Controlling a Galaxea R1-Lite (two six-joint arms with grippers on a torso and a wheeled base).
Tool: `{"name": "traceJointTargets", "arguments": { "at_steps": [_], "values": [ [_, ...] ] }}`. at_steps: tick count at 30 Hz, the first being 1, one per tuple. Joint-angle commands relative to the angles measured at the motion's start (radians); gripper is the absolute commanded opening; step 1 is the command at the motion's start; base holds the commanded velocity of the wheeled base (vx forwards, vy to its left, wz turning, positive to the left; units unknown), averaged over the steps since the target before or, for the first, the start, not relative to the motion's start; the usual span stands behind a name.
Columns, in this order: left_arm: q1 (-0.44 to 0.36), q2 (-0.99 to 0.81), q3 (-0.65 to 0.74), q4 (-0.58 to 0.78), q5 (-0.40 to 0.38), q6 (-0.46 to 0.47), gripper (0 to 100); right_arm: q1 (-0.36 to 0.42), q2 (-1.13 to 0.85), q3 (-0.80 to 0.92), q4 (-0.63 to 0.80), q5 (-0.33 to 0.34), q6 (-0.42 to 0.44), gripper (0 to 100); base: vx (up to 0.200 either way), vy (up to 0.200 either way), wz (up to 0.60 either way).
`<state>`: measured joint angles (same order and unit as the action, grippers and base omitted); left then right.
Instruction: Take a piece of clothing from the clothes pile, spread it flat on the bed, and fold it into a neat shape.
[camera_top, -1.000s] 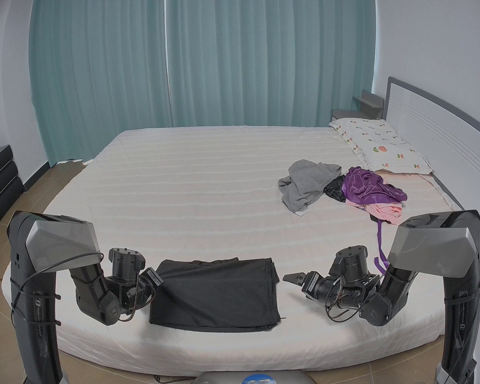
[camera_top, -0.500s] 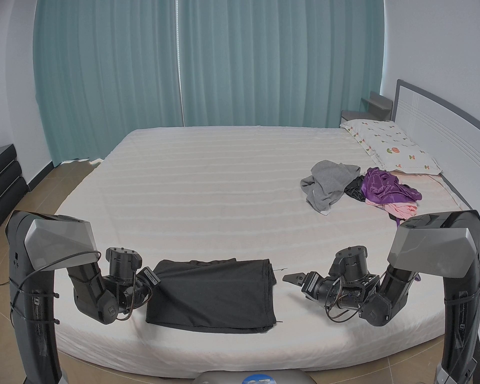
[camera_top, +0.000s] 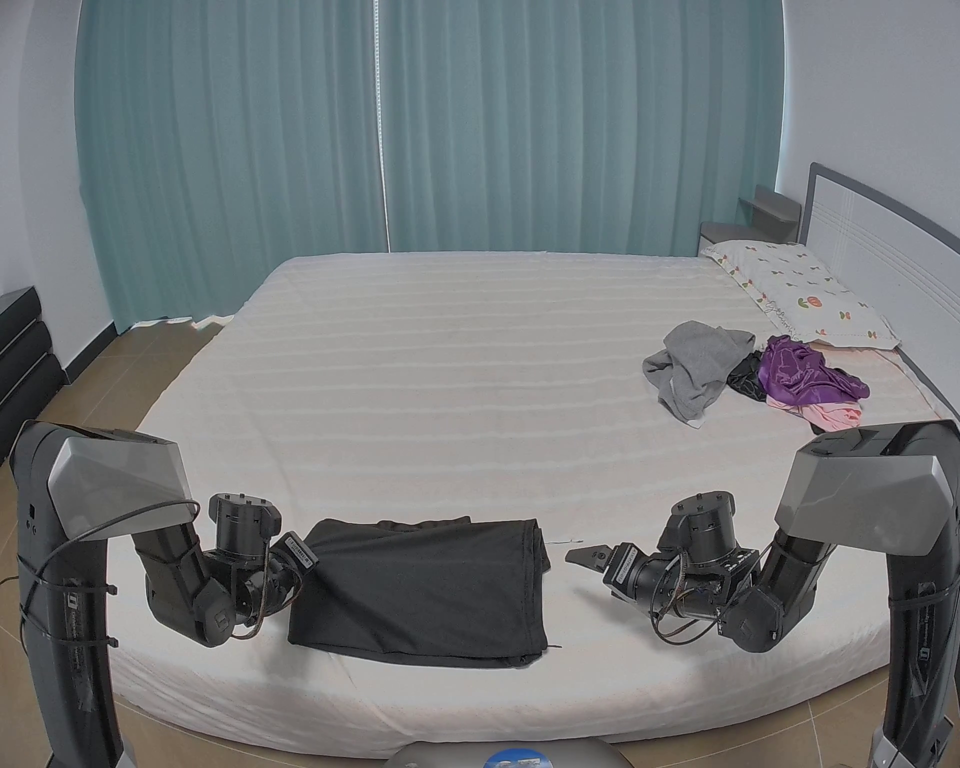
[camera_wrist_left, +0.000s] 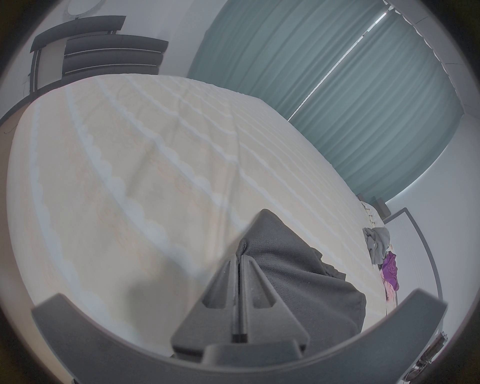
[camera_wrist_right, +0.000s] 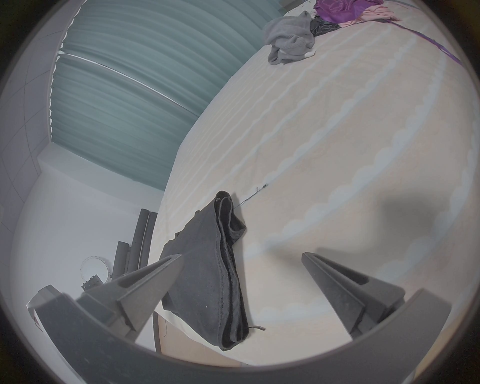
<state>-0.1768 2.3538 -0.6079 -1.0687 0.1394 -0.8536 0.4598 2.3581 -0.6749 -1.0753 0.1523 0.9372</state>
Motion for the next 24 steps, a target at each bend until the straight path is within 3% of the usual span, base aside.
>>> {"name": "traceJointTargets", "arguments": {
  "at_steps": [1, 12, 24],
  "values": [
    [0.0, 0.002, 0.0, 0.0, 0.0, -0.001, 0, 0.0, 0.0, 0.0, 0.0, 0.0, 0.0, 100, 0.0, 0.2, 0.0],
    [0.0, 0.002, 0.003, 0.0, 0.0, -0.008, 0, -0.001, 0.0, -0.002, 0.0, 0.0, 0.0, 100, 0.0, 0.2, 0.0],
    [-0.009, 0.002, 0.016, 0.003, 0.003, -0.03, 0, 0.0, 0.0, -0.006, 0.002, 0.0, 0.0, 100, 0.0, 0.0, 0.0]
  ]
}}
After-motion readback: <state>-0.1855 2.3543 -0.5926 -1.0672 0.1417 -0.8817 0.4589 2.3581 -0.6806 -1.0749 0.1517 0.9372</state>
